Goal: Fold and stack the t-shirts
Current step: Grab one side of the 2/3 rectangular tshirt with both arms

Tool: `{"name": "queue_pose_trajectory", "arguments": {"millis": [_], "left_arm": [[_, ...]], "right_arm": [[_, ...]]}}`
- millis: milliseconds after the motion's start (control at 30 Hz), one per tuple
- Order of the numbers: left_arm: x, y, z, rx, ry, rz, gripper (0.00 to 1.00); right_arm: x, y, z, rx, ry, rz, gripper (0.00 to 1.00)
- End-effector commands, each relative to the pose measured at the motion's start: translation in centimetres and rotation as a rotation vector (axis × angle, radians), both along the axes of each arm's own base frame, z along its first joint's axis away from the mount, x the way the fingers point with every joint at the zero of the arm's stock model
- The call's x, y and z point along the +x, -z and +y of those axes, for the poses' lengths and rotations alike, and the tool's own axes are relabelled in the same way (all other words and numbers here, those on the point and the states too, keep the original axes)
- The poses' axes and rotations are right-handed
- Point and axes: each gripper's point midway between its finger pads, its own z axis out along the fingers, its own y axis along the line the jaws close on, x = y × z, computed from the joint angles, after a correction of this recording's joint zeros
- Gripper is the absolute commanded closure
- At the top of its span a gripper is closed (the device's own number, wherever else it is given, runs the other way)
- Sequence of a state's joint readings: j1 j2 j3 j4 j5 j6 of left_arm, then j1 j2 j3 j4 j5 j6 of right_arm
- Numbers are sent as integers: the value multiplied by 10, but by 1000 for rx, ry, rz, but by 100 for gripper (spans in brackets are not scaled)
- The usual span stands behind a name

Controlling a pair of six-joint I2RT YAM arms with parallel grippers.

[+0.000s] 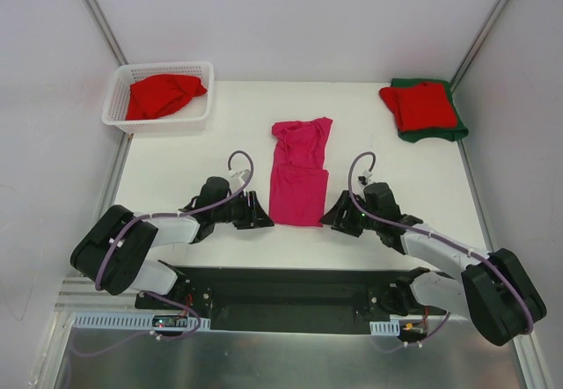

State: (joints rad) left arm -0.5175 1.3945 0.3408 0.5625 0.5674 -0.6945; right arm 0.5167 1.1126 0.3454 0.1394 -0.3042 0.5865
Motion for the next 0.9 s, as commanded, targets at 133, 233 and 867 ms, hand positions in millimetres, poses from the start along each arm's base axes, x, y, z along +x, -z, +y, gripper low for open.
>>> {"name": "queue_pose_trajectory", "arguments": {"millis": [133, 233, 867], "left_arm": [[19, 1, 4, 55, -19, -71, 62], [25, 6, 7, 71, -30, -65, 63], [46, 19, 5, 20, -30, -14, 64]], "right_arm": [[8, -9, 10, 54, -18, -28, 42], [7, -7, 10, 50, -22, -22, 42], [8, -4, 10, 52, -20, -13, 41]]}}
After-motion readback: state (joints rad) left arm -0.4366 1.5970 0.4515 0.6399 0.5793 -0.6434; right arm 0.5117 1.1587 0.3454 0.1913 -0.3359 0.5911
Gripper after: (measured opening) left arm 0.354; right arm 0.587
